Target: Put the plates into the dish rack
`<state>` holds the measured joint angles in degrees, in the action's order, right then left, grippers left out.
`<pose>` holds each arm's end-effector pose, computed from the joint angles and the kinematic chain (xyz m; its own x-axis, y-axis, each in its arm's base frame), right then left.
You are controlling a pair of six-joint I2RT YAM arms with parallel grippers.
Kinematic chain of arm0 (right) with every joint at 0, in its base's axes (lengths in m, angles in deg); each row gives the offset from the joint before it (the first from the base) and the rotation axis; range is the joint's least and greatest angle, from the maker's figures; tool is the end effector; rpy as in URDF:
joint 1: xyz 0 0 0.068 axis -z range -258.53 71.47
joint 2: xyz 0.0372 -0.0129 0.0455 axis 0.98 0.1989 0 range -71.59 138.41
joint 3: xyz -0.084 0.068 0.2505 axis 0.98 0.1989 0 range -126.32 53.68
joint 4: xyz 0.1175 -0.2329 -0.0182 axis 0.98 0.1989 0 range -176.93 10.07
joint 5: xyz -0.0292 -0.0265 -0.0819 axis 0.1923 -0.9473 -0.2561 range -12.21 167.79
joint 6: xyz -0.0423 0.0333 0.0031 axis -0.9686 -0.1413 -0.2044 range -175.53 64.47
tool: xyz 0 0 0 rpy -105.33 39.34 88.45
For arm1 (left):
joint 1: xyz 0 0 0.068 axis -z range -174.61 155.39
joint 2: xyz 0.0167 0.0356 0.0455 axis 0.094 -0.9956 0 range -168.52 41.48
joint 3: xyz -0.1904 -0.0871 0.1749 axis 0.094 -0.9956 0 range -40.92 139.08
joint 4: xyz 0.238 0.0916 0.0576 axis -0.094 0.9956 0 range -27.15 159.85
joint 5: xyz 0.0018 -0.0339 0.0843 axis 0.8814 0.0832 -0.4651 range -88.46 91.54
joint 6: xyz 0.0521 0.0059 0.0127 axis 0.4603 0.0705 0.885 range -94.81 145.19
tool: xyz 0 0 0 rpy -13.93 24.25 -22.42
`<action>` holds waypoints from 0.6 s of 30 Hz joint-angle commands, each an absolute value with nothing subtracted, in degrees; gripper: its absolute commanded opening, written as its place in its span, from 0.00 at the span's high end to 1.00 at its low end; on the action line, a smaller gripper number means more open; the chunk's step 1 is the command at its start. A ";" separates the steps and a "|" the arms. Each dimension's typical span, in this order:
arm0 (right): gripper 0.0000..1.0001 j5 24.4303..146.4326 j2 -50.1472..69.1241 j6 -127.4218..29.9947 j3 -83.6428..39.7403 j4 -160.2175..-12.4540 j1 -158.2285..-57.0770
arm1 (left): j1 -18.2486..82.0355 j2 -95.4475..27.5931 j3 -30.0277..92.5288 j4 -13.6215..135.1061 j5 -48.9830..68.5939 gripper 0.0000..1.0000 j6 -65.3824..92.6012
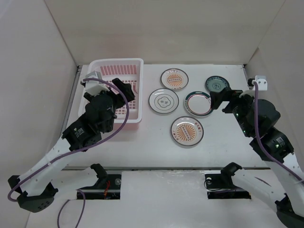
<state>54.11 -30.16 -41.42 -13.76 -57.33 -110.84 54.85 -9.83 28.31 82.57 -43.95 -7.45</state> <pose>0.1111 0.0533 0.4430 -0.0880 0.2084 -0.9741 -0.1334 0.9666 0.2188 0.1288 -0.1116 0.4489 -0.0547 -0.5177 -0.8538 0.0474 0.8528 -0.5201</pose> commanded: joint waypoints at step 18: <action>0.00 52.22 -27.57 -40.86 -10.93 -64.14 -111.22 | 55.14 -9.23 26.76 79.98 -41.35 0.00 -7.86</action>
<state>53.78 -28.41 -41.73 -12.90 -58.81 -110.84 54.85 -9.94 27.35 81.76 -41.57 -7.32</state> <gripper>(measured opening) 0.995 0.997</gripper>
